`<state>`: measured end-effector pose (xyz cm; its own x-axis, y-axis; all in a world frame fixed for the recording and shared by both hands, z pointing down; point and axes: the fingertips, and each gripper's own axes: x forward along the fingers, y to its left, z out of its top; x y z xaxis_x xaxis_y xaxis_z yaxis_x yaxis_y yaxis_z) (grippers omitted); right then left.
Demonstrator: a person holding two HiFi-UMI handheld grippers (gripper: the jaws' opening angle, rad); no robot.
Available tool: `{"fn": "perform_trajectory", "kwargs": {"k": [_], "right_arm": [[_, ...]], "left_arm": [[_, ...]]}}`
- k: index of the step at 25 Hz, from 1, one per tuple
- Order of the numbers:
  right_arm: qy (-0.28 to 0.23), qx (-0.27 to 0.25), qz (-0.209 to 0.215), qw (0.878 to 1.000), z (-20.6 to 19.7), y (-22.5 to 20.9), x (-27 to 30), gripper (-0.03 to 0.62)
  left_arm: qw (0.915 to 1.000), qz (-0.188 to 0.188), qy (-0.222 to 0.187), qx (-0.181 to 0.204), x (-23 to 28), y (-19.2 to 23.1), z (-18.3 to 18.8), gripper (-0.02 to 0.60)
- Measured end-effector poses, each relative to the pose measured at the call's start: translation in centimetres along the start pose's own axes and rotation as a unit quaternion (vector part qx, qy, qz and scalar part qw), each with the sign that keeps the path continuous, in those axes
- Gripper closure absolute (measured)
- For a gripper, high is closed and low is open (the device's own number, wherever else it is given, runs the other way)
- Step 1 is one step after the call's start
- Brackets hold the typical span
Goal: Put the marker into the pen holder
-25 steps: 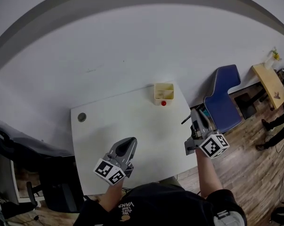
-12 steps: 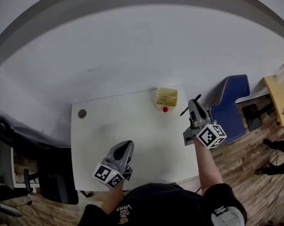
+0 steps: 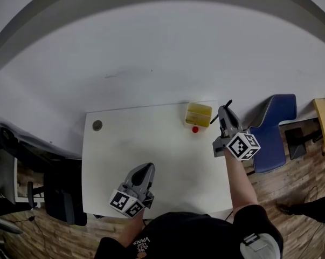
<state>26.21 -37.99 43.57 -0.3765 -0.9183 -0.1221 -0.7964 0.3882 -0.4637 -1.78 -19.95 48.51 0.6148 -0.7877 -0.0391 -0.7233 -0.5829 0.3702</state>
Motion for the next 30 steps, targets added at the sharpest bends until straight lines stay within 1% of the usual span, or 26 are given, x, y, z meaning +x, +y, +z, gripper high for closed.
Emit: {"fn": "perform_trajectory", "kwargs": {"k": [9,15,19,30], "right_arm": [[0.013,-0.028,-0.001,1.000,-1.3,-3.1,4.1,0.543],[0.031,-0.042,-0.014,0.999,-3.1,-5.8,5.8,0.543],[0.038,-0.049,-0.021,0.998,-4.5,-6.7,6.2,0.543],[0.068,-0.054,-0.049,0.995,-7.8,-8.6,5.3,0.543]], "left_arm": [[0.9997,0.021,0.011,-0.004,0.4,0.6,-1.2,0.540],[0.9994,0.028,0.021,-0.003,0.6,0.8,-1.7,0.540],[0.9991,0.032,0.028,-0.003,0.6,1.0,-2.0,0.540],[0.9992,0.022,0.033,-0.001,1.6,0.9,-2.1,0.540]]}}
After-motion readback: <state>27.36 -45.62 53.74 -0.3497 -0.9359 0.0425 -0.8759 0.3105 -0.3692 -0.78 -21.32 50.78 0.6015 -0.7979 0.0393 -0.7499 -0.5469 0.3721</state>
